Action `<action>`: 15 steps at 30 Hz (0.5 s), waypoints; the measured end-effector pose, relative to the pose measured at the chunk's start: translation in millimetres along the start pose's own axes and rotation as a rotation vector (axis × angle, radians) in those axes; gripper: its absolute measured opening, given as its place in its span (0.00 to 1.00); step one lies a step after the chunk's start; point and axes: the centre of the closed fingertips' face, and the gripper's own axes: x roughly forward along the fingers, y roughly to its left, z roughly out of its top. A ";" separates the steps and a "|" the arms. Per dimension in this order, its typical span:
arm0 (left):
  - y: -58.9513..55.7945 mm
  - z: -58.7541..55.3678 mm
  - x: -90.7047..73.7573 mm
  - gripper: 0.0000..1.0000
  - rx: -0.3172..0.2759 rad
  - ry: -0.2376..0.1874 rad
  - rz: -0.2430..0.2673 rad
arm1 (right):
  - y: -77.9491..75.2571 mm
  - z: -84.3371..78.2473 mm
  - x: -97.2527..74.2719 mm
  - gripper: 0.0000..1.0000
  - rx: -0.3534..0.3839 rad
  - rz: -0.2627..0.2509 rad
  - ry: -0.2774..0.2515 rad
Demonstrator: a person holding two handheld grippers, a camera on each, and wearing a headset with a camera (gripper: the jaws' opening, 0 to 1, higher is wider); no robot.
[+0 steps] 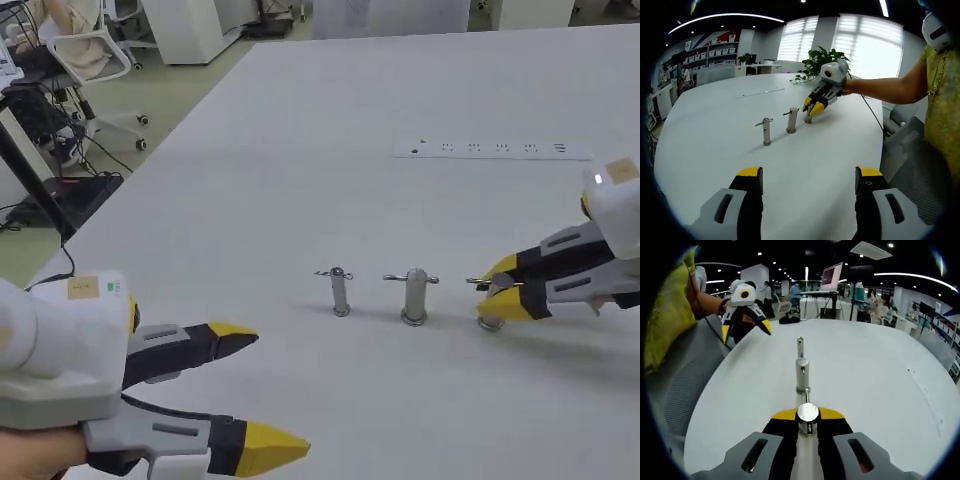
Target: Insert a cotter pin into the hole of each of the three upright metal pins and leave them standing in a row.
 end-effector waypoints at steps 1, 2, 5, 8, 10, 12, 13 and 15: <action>0.1 0.0 0.0 0.75 -0.001 -0.001 0.000 | 0.0 0.0 0.0 0.14 -0.004 -0.001 0.000; 0.1 0.0 -0.1 0.75 -0.002 -0.001 -0.001 | 0.0 0.0 -0.2 0.15 -0.004 -0.001 0.001; 0.7 -0.3 -0.5 0.75 -0.002 0.001 -0.001 | 0.2 -2.1 -0.6 0.15 0.009 0.000 0.012; 0.9 -0.9 -0.8 0.75 -0.001 0.003 -0.002 | 1.5 -6.3 -0.6 0.19 0.020 -0.004 0.026; 1.0 -0.9 -1.1 0.75 -0.002 0.002 -0.001 | -0.1 -7.6 -1.2 0.24 0.031 -0.019 0.025; 1.0 -0.8 -1.4 0.75 -0.002 0.000 -0.002 | 1.0 -9.1 -2.4 0.25 0.037 -0.022 0.026; 1.2 -0.9 -1.5 0.76 -0.002 0.001 -0.002 | 0.1 -10.3 -4.0 0.27 0.046 -0.032 0.029; 1.6 -0.6 -1.8 0.76 -0.002 -0.001 -0.003 | -1.4 -9.9 -8.5 0.31 0.061 -0.054 0.019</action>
